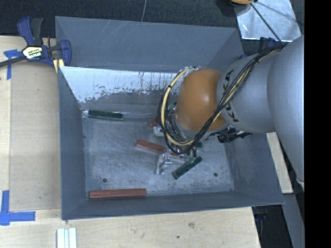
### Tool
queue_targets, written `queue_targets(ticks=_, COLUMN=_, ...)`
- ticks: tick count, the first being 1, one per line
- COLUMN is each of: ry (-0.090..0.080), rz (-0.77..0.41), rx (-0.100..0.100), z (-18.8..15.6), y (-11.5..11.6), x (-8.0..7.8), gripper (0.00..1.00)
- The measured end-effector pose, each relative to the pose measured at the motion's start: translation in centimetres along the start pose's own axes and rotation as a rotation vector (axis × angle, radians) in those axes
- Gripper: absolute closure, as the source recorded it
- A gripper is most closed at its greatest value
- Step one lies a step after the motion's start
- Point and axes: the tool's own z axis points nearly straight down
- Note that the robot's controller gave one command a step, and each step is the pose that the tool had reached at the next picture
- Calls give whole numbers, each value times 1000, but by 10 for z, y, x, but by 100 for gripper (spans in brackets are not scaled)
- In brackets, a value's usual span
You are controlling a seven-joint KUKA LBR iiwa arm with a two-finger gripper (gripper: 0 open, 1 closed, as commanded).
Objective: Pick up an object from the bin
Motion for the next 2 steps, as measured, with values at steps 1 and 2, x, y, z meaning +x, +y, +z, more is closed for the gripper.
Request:
queue_targets(ticks=1, ry=-30, rz=22, rx=-5, z=-6, y=2, x=-19, gripper=100)
queue_targets(ticks=2, ry=-30, rz=23, rx=-5, z=-6, y=2, x=-19, gripper=100)
